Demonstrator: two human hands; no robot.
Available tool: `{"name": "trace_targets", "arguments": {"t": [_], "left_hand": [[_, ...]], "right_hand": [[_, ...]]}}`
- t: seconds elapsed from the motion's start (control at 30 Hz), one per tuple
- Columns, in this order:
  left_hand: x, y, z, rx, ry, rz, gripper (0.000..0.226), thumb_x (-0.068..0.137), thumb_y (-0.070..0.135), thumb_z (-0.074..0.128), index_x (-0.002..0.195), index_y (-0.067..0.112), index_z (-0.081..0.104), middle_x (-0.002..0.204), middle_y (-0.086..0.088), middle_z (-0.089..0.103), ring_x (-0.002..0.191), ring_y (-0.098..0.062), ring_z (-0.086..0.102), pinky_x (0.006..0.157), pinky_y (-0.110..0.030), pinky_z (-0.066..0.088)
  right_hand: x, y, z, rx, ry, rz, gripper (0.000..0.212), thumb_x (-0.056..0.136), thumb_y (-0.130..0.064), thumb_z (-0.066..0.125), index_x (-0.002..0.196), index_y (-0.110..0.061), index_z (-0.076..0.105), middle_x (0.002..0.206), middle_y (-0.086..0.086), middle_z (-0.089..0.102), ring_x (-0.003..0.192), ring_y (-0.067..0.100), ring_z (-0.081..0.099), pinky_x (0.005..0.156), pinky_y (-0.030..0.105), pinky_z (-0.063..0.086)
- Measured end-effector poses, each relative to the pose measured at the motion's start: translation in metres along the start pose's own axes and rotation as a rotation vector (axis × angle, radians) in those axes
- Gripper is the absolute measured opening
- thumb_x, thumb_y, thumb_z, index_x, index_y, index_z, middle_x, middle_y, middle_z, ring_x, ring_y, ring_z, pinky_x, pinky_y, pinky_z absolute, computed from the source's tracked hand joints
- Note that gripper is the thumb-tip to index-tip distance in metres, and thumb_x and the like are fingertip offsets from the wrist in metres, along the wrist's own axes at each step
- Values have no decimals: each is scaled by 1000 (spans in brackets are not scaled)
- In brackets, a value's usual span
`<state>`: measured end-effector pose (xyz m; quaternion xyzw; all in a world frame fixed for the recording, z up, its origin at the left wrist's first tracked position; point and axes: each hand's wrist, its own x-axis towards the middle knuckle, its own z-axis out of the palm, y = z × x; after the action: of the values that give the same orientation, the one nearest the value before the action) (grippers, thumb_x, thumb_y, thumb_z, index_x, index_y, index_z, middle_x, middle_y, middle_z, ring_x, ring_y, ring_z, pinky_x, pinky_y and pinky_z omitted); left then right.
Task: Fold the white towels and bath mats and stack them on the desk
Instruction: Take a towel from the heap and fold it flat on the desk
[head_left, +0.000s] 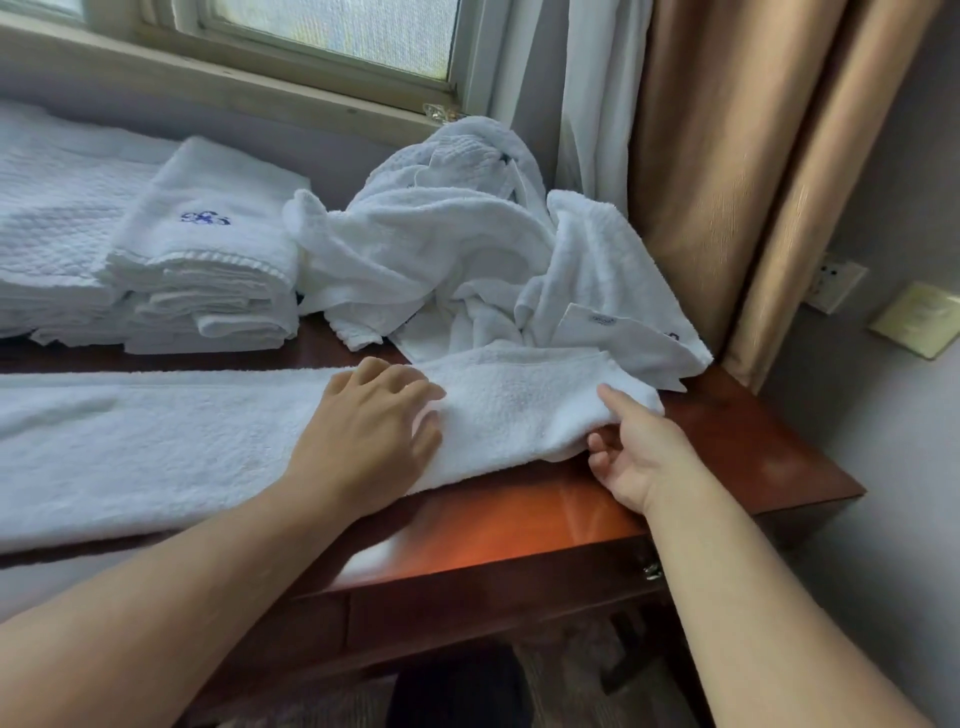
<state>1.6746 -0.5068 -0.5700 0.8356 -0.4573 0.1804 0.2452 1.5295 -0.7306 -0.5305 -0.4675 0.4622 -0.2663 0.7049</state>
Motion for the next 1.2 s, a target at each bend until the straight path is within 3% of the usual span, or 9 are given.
{"name": "trace_targets", "arguments": {"t": [0.13,0.23,0.4,0.47,0.67,0.73,0.83,0.93,1.2], "left_hand": [[-4,2,-16,-126,266,17,26,91,29,47,96,24,71,99,12,65,97,-17,53,83,-35,37],[-5,-12,-40,-367,310,-207,27,91,32,44,88,25,70,82,20,63,81,-3,56,73,-29,44],[3,-67,-115,-1251,-50,-874,70,100,62,28,95,10,74,80,-6,73,63,-18,62,60,-32,42],[-12,-95,-145,-1334,-238,-946,78,91,76,29,100,12,73,94,-10,75,70,-20,68,67,-33,48],[-73,-141,-182,-888,-216,-1076,31,89,23,73,114,5,69,88,-6,76,75,-20,73,66,-32,57],[-85,-154,-194,-819,-153,-1087,26,90,16,72,111,3,71,99,-12,77,93,-29,74,88,-43,59],[-100,-177,-220,-736,-67,-1098,26,89,22,73,110,8,73,105,-10,76,101,-29,72,96,-45,56],[-112,-198,-237,-638,-7,-1204,24,86,35,75,102,18,70,95,3,71,84,-13,67,66,-27,50],[-140,-224,-259,-843,123,-1325,43,62,39,72,99,19,65,85,1,62,77,-18,60,69,-26,44]], "right_hand": [[-10,-3,16,-269,235,-398,21,87,-29,66,101,-12,68,81,-5,64,64,14,58,53,24,40],[-47,-4,47,-402,190,-861,6,89,-33,63,85,-29,61,81,-14,66,80,3,63,69,21,45],[-122,32,131,-720,-122,-1491,5,86,-15,69,83,-13,65,78,2,63,75,21,57,69,31,46],[-150,61,161,-872,-255,-1627,4,83,-13,69,86,-10,67,79,5,64,75,26,58,68,38,50],[-195,114,213,-1051,-570,-1687,11,72,-9,73,80,-12,66,74,5,62,70,29,59,57,40,51],[-197,122,220,-1186,-606,-1638,25,76,-17,72,101,-16,68,90,2,64,82,29,60,68,41,51],[-193,123,226,-1433,-594,-1586,41,87,-29,61,127,-24,55,111,-1,58,100,26,55,82,40,45],[-195,119,236,-1480,-607,-1594,24,93,-29,50,115,-23,57,107,-2,58,99,24,55,78,37,45],[-216,125,260,-1430,-702,-1654,15,93,-32,52,102,-23,59,91,-4,59,88,23,58,61,33,41]]}}
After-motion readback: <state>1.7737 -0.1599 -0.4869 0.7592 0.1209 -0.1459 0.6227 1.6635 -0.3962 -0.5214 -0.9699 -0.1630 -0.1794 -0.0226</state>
